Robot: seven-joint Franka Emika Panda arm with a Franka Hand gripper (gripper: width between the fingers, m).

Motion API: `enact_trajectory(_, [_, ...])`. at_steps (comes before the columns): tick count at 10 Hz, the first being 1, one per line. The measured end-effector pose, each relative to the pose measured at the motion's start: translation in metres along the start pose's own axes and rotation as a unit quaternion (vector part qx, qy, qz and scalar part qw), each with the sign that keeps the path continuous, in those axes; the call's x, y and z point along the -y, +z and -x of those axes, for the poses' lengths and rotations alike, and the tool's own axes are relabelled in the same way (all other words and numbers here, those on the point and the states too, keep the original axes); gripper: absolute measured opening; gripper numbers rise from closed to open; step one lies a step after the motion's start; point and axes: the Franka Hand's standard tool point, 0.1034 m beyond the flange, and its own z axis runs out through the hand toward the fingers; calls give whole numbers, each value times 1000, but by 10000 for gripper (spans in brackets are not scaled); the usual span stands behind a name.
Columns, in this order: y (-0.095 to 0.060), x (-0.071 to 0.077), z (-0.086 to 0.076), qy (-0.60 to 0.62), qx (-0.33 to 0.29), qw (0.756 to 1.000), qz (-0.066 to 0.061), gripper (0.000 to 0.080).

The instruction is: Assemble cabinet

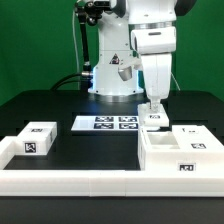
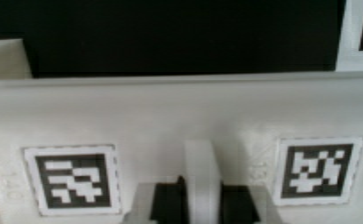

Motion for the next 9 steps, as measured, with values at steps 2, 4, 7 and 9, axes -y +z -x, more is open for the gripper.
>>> enact_trajectory(2, [0,-5,1,3,-2,1000,1,62])
enact_trajectory(4, [-1,-10,-1,3,-4,1000,4,62])
enact_trajectory(7, [2,-11,-2,2,-6,1000,0,62])
enact_trajectory(9, [3,-13,-3,-4,-8,1000,0,62])
